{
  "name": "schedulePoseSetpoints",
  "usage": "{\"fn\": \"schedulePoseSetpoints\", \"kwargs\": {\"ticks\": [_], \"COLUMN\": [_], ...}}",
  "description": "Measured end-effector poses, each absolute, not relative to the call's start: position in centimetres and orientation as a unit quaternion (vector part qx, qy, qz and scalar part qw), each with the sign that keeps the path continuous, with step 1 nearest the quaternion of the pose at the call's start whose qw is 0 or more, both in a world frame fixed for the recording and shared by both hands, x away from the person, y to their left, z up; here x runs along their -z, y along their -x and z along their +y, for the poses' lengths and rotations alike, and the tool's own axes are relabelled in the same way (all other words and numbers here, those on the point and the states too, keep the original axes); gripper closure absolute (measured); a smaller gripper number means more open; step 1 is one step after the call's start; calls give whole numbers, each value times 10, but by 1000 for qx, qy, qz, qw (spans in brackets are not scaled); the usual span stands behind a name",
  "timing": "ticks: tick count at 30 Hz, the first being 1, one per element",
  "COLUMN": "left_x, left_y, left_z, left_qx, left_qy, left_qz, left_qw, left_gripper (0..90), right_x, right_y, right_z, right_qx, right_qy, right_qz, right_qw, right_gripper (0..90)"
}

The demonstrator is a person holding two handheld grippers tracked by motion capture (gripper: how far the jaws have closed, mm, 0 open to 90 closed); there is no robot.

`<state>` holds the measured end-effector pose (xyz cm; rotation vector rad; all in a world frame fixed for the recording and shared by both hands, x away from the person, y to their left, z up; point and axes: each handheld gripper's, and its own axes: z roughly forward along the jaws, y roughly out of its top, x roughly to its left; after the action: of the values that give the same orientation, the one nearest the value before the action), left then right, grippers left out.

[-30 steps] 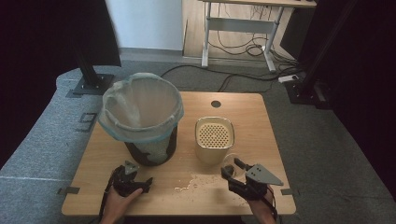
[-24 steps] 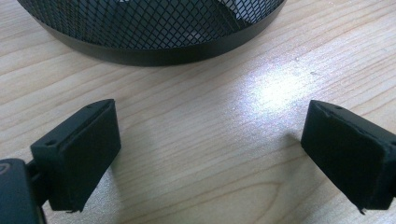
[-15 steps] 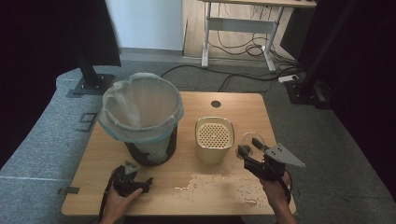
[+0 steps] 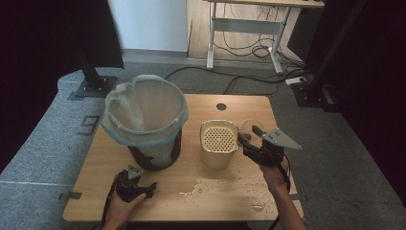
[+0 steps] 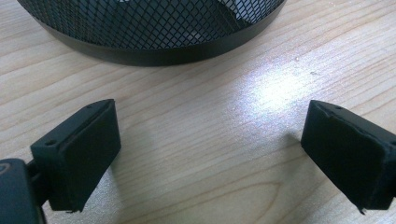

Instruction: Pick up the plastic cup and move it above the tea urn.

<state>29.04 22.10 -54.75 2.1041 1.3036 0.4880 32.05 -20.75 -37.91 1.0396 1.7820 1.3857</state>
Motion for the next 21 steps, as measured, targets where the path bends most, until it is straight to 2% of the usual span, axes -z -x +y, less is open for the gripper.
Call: {"fn": "schedulePoseSetpoints", "kwargs": {"ticks": [13, 21], "left_x": [547, 547], "left_y": [-290, -290], "left_z": [221, 221], "left_qx": [-184, -184], "left_qy": [-795, -795], "left_qz": [492, 492], "left_qw": [304, 304], "left_gripper": [43, 43], "right_x": [376, 376], "right_y": [-349, -355], "right_z": [-183, -182], "right_qx": [-513, -505], "right_qy": [-397, -400], "right_qz": [688, 691], "right_qw": [324, 329], "right_gripper": [390, 389]}}
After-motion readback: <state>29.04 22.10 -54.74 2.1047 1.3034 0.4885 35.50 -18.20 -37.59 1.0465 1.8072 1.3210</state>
